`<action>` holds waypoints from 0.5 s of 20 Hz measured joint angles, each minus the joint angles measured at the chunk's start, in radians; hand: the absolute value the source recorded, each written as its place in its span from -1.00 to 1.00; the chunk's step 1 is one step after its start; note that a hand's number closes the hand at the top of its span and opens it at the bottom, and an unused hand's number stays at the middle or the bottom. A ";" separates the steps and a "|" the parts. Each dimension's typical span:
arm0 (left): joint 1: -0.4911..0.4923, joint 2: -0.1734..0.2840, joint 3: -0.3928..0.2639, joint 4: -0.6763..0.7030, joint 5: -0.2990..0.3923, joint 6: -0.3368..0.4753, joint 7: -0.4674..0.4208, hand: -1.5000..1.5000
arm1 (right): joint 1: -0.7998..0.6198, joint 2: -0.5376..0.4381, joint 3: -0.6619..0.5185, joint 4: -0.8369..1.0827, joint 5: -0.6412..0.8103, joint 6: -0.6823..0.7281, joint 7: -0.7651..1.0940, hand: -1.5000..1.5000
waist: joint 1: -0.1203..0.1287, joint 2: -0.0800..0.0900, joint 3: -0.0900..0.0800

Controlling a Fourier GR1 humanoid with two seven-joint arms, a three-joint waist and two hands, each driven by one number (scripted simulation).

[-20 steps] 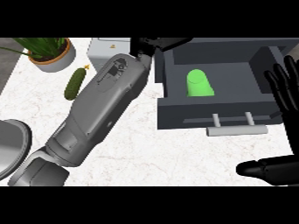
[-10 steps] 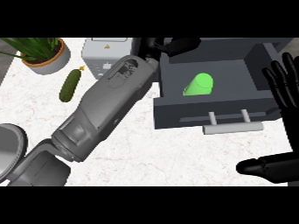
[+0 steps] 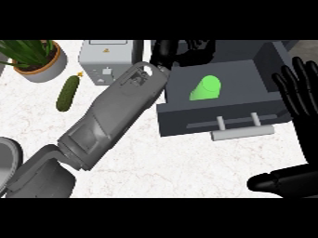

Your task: Pick up the cup, place it into the drawer and close the drawer

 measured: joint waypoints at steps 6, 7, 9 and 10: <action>0.005 0.000 -0.047 -0.002 0.040 0.029 -0.007 -1.00 | 0.000 0.004 0.001 0.011 -0.018 0.016 -0.019 -1.00 | -0.009 0.004 0.000; 0.007 0.000 -0.053 -0.012 0.051 0.031 -0.012 -1.00 | 0.000 0.013 0.009 0.011 -0.015 0.013 -0.024 -1.00 | -0.009 0.004 0.000; 0.006 0.000 -0.051 -0.029 0.078 0.025 -0.028 -1.00 | -0.009 0.015 0.004 0.011 -0.026 0.010 -0.020 -1.00 | -0.006 0.003 0.000; 0.012 0.000 -0.050 -0.042 0.093 0.020 -0.042 -1.00 | -0.007 0.016 0.000 0.012 -0.032 0.012 -0.023 -1.00 | -0.002 0.002 0.000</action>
